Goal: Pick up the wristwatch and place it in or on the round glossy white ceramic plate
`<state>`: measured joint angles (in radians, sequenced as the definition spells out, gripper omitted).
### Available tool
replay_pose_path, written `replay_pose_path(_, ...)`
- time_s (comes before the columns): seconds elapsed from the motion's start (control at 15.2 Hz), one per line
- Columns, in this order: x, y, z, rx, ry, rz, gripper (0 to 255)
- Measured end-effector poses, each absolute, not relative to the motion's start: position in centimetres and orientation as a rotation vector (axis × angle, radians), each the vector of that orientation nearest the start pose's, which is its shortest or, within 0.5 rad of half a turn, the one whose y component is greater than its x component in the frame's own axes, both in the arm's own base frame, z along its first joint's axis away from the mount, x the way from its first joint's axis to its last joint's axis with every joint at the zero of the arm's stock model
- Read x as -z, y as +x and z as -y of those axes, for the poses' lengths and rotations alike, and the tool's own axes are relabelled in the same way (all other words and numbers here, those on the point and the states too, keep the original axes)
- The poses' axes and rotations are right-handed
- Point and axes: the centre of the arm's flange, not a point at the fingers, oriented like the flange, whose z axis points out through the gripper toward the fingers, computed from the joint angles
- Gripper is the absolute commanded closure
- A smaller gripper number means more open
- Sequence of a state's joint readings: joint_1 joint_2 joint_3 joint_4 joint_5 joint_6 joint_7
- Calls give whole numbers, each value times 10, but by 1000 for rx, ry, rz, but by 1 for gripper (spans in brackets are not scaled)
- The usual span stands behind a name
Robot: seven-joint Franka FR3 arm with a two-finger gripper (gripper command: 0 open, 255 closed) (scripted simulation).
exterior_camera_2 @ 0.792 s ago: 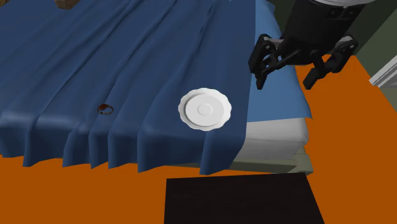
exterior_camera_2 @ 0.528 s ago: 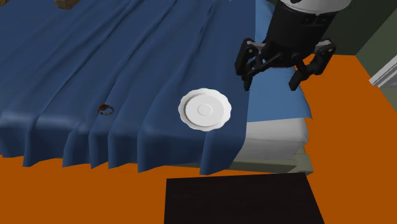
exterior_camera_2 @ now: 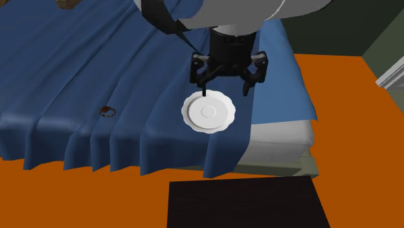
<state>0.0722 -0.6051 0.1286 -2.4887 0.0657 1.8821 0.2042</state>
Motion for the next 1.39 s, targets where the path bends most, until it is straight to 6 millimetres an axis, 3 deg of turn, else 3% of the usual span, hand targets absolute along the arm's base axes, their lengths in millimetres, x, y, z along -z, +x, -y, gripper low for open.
replay_pose_path(1.39,-373,438,-318,1,-3146,-54,0)
